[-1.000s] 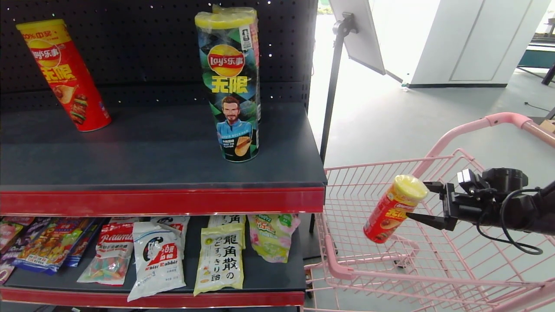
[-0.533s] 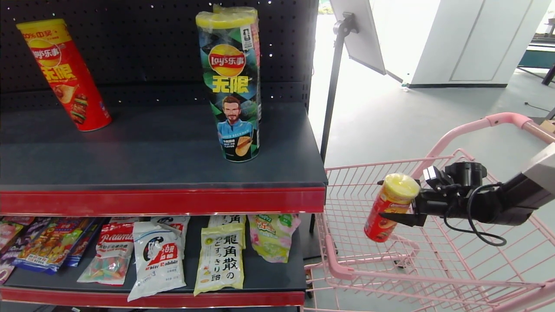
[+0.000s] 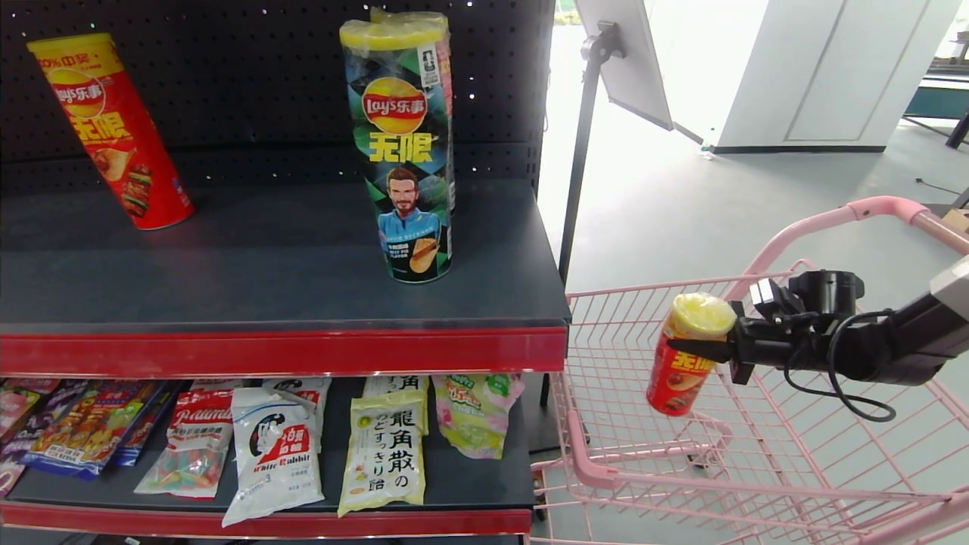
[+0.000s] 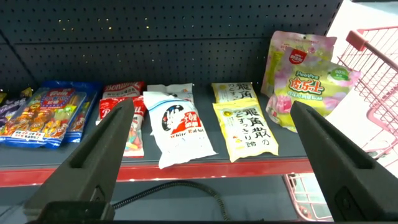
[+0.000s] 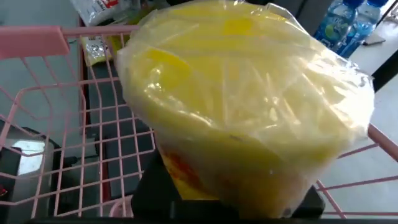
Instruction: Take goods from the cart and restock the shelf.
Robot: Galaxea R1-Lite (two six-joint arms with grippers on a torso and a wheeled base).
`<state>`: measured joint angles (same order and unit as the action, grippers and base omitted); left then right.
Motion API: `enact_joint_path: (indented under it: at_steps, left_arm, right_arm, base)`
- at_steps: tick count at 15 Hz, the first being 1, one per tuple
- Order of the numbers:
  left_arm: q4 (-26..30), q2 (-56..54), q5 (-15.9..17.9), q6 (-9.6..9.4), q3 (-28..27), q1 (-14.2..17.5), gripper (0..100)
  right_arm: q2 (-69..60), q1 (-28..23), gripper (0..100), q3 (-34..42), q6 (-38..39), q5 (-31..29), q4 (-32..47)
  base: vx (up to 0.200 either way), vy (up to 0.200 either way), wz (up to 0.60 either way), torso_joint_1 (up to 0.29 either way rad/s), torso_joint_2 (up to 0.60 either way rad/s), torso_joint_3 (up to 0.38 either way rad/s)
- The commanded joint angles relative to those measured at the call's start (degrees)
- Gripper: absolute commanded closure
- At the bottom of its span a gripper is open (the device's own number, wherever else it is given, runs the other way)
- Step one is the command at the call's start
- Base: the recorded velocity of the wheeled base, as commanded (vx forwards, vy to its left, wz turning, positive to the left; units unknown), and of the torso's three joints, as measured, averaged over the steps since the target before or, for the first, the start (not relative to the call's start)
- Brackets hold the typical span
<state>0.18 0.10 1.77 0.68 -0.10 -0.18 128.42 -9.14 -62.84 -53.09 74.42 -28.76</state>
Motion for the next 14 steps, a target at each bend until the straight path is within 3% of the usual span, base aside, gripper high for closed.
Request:
enact_joint_path:
  at_steps: [1,6,8,12,14]
  left_arm:
    - [-0.01,0.08,-0.01,0.02,0.01,0.01,0]
    - [-0.01,0.08,-0.01,0.02,0.01,0.01,0]
    - [-0.01,0.08,-0.01,0.02,0.01,0.01,0]
    - [-0.01,0.08,-0.01,0.02,0.01,0.01,0]
    - [-0.01,0.08,-0.01,0.02,0.01,0.01,0]
  right_arm:
    - [-9.06,-1.14,100,3.87,1.06,0.11,0.11]
    - [-28.92,-4.83,100,13.89,11.96,-0.51,0.02]
    - [-37.8,-3.69,100,19.07,15.47,-1.3,0.11]
    - [-52.21,8.26,100,24.43,22.86,-7.63,0.02]
    - [-58.72,22.85,100,27.69,29.54,-18.44,0.02]
  base:
    - [0.0,0.0,0.0,0.0,0.0,0.0]
    - [0.0,0.0,0.0,0.0,0.0,0.0]
    - [0.0,0.0,0.0,0.0,0.0,0.0]
    - [0.0,0.0,0.0,0.0,0.0,0.0]
    - [0.0,0.0,0.0,0.0,0.0,0.0]
